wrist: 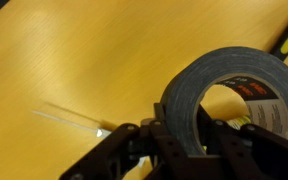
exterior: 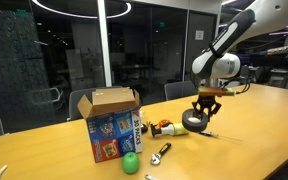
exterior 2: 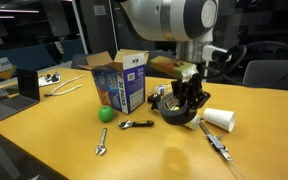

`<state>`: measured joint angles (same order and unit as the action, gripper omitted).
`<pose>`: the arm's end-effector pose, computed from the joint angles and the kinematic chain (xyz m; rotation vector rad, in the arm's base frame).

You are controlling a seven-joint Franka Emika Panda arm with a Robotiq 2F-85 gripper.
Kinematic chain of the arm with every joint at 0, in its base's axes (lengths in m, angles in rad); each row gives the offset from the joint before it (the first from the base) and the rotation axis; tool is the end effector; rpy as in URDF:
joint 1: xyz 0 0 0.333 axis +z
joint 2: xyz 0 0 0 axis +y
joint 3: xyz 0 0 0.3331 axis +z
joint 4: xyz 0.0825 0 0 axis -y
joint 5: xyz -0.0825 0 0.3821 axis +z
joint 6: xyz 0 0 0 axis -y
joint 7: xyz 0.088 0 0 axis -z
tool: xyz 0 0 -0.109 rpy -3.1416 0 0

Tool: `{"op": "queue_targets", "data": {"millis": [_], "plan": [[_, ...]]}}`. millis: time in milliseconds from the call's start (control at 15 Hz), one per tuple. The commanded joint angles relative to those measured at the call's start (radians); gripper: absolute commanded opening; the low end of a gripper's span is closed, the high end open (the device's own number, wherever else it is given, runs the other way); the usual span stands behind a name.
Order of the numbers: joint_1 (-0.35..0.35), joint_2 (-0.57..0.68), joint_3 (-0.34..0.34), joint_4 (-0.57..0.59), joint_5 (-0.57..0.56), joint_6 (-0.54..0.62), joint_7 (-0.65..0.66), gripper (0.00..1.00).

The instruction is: Put the black tape in the box

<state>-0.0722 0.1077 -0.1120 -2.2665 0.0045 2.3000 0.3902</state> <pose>0.5134 -0.0953 0.3227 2.9940 -0.8891 -0.1128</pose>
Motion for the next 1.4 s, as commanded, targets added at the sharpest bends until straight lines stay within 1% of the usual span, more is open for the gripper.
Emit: {"op": "queue_targets", "data": {"millis": [0, 67, 133, 333, 600, 733, 1000, 1333], "plan": [[0.024, -0.093, 0.013, 0.102, -0.094, -0.103, 0.065, 0.15], [0.026, -0.106, 0.023, 0.129, -0.095, -0.121, 0.064, 0.15], [0.029, -0.122, 0.034, 0.153, -0.066, -0.133, 0.043, 0.15], [0.041, -0.151, 0.063, 0.216, -0.057, -0.148, 0.037, 0.15], [0.066, -0.171, 0.105, 0.284, -0.040, -0.124, 0.026, 0.15], [0.082, -0.171, 0.124, 0.324, 0.000, -0.118, -0.004, 0.15], [0.120, -0.157, 0.157, 0.397, 0.127, -0.109, -0.092, 0.15], [0.157, -0.122, 0.181, 0.440, 0.327, -0.100, -0.241, 0.15]]}}
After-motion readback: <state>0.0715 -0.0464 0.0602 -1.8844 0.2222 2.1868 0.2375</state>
